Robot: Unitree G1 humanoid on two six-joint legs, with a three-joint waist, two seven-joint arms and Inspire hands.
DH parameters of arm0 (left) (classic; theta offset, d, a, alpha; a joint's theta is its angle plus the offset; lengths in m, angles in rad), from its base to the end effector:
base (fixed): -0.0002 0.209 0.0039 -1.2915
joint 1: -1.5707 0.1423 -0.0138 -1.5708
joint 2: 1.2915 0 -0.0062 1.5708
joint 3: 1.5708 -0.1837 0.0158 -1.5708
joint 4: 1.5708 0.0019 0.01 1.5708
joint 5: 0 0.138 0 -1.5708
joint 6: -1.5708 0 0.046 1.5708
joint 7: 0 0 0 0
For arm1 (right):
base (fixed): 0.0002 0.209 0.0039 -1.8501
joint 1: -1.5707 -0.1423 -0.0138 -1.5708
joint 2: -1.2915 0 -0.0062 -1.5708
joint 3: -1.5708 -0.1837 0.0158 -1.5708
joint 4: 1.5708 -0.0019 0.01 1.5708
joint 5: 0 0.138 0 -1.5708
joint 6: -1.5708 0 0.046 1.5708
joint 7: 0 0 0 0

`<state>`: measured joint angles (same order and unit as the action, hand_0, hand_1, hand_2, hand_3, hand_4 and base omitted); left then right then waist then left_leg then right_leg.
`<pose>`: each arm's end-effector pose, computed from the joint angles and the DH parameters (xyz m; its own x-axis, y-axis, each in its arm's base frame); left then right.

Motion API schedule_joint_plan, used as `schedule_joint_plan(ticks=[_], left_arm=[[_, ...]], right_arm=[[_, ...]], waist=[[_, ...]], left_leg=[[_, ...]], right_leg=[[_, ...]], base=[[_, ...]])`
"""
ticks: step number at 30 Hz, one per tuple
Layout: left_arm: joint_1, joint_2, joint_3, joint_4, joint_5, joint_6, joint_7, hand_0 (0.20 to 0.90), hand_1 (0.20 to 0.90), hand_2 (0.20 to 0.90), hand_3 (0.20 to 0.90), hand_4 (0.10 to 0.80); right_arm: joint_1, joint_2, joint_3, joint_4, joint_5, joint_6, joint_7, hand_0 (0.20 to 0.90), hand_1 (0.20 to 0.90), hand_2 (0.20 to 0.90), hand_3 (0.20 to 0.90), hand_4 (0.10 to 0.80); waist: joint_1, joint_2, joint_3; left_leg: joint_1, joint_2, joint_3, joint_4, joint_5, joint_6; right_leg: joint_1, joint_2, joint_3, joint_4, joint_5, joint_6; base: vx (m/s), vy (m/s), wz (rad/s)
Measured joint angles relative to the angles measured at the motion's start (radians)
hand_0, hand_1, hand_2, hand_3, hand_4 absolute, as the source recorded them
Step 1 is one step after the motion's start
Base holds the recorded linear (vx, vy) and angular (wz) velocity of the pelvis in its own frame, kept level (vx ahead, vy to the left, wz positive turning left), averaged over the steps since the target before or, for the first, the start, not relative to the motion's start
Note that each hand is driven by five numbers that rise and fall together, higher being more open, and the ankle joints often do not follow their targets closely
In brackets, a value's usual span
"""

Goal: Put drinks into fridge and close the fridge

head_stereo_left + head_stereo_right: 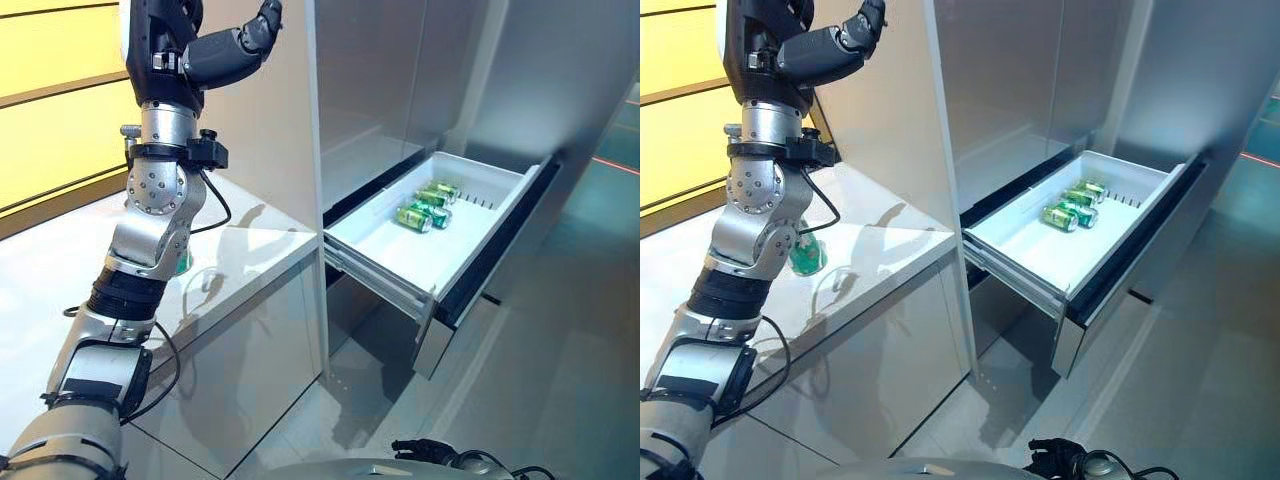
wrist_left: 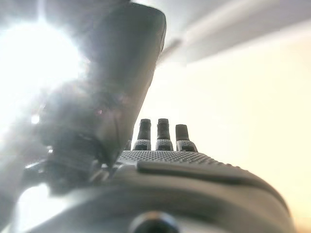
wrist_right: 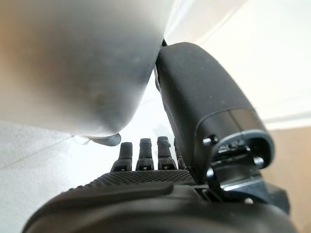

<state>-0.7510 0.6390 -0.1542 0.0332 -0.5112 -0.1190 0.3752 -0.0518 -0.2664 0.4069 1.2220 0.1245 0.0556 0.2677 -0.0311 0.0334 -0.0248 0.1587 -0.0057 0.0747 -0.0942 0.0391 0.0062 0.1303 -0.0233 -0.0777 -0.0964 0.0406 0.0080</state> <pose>0.2871 0.1887 0.2487 0.7248 0.0666 0.6857 -0.0801 0.9967 -0.0122 0.0853 -0.2164 -0.1145 0.2248 0.1196 -0.9670 -0.3605 0.9322 0.0315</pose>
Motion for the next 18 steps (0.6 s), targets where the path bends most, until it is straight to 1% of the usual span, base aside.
schedule_joint_plan(ticks=[3, 5, 8, 13, 16, 18], left_arm=[[0.008, 0.004, 0.001, 0.063, -0.003, 0.027, 0.029, 0.9, 0.9, 0.9, 0.9, 0.8], [0.026, 0.008, 0.003, 0.104, -0.021, 0.027, 0.025, 0.9, 0.9, 0.9, 0.9, 0.8], [0.073, 0.012, 0.005, 0.17, -0.063, 0.029, -0.014, 0.9, 0.9, 0.9, 0.9, 0.8], [0.141, 0.017, 0.012, 0.267, -0.12, 0.028, -0.087, 0.9, 0.9, 0.9, 0.9, 0.8], [0.192, 0.017, 0.028, 0.274, -0.125, 0.028, -0.115, 0.9, 0.9, 0.9, 0.9, 0.8], [0.21, 0.017, 0.036, 0.274, -0.124, 0.027, -0.125, 0.9, 0.9, 0.9, 0.9, 0.8]], right_arm=[[0.001, -0.002, 0.0, 0.0, 0.0, 0.008, 0.002, 0.9, 0.9, 0.9, 0.9, 0.8], [0.001, -0.004, 0.002, -0.002, -0.001, 0.014, 0.002, 0.9, 0.9, 0.9, 0.9, 0.8], [0.002, -0.006, 0.002, -0.002, -0.009, 0.016, 0.002, 0.9, 0.9, 0.9, 0.9, 0.8], [0.002, -0.005, 0.001, -0.002, -0.019, 0.017, 0.002, 0.9, 0.9, 0.9, 0.9, 0.8], [0.001, -0.004, 0.001, -0.003, -0.028, 0.015, 0.002, 0.9, 0.9, 0.9, 0.9, 0.8], [0.002, -0.004, 0.0, -0.003, -0.029, 0.015, 0.002, 0.9, 0.9, 0.9, 0.9, 0.8]], waist=[[0.013, 0.003, -0.003], [0.022, 0.006, -0.004], [0.026, 0.009, -0.006], [0.03, 0.009, -0.006], [0.031, 0.008, -0.006], [0.032, 0.007, -0.004]], left_leg=[[-0.011, 0.0, -0.019, 0.0, 0.009, -0.001], [-0.012, 0.0, -0.029, 0.0, 0.011, -0.002], [-0.013, 0.0, -0.042, 0.0, 0.016, -0.003], [-0.014, 0.001, -0.051, 0.0, 0.019, -0.005], [-0.014, 0.001, -0.051, 0.0, 0.019, -0.005], [-0.014, 0.001, -0.052, 0.0, 0.019, -0.005]], right_leg=[[-0.002, -0.001, -0.02, 0.0, 0.0, 0.0], [0.0, -0.001, -0.028, 0.0, 0.0, 0.0], [0.004, -0.001, -0.042, 0.0, -0.001, -0.002], [0.007, 0.0, -0.049, 0.0, -0.002, -0.004], [0.007, 0.0, -0.049, 0.0, -0.002, -0.004], [0.007, 0.0, -0.05, 0.0, -0.002, -0.004]], base=[[-0.022, 0.025, 0.17], [-0.016, 0.034, 0.13], [-0.003, 0.024, 0.13], [0.0, 0.013, 0.05], [0.0, 0.0, 0.0], [0.0, 0.0, 0.0]])
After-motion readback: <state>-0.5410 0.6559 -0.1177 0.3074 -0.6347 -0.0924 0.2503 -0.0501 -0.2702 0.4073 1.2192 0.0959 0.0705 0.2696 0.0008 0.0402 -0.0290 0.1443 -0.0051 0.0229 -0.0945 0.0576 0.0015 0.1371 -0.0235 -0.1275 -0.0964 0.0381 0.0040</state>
